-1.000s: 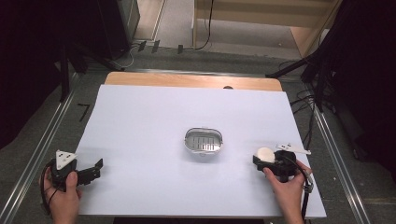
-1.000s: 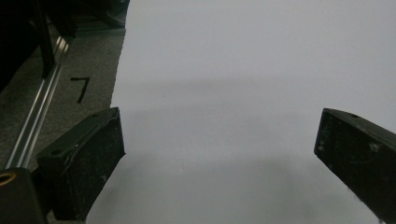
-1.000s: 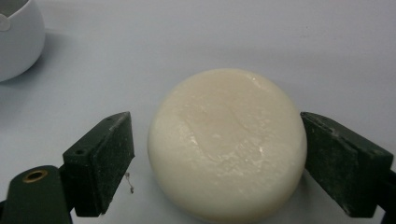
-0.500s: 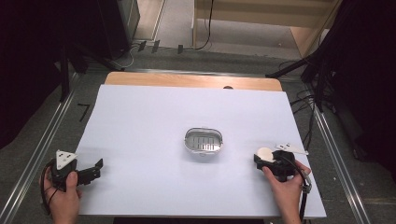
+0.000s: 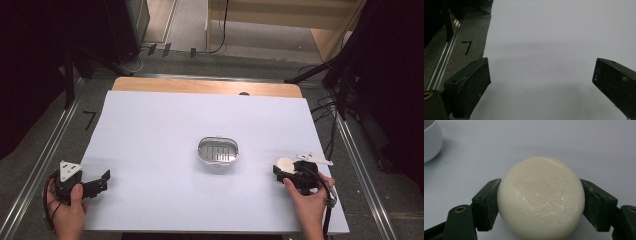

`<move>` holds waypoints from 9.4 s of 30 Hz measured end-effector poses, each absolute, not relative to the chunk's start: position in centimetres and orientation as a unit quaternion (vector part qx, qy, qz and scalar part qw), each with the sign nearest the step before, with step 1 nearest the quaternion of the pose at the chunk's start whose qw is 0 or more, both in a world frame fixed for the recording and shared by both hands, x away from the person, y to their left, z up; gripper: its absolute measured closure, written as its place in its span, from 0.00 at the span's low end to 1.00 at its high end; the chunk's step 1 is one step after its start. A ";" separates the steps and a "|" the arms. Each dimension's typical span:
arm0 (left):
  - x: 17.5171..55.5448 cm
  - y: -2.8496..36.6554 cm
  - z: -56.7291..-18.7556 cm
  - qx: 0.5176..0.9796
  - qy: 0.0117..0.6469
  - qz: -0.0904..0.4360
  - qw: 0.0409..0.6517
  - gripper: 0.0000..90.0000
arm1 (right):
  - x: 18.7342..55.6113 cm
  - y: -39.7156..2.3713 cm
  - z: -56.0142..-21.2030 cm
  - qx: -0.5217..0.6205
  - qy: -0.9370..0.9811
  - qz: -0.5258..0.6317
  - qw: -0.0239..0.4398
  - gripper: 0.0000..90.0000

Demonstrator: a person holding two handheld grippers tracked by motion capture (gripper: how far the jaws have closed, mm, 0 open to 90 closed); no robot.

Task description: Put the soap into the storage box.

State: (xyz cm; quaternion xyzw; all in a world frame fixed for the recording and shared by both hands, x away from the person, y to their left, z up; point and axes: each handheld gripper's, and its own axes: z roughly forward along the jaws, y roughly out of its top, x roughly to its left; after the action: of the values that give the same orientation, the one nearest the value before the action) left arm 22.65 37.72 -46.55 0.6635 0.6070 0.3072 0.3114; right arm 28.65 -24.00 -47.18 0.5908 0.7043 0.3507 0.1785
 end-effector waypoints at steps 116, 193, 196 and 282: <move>22.7 37.9 -46.5 0.664 0.608 0.302 0.312 0.02 | 33.0 -11.5 -41.5 0.480 0.767 0.400 0.145 0.27; 22.8 37.9 -46.6 0.663 0.610 0.299 0.313 0.02 | 34.4 -6.1 -44.1 0.468 0.791 0.384 0.088 0.27; 22.8 37.9 -46.6 0.663 0.610 0.299 0.314 0.02 | 34.4 -6.2 -44.0 0.468 0.790 0.384 0.095 0.26; 22.6 37.8 -46.5 0.660 0.609 0.308 0.315 0.02 | 31.0 -21.1 -44.2 0.554 0.708 0.410 0.156 0.18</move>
State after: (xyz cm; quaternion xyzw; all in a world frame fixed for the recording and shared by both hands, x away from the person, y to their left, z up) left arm 22.59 37.82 -46.53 0.6598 0.6089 0.3076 0.3151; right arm 31.00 -21.10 -44.15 0.5537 0.7079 0.4098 0.1562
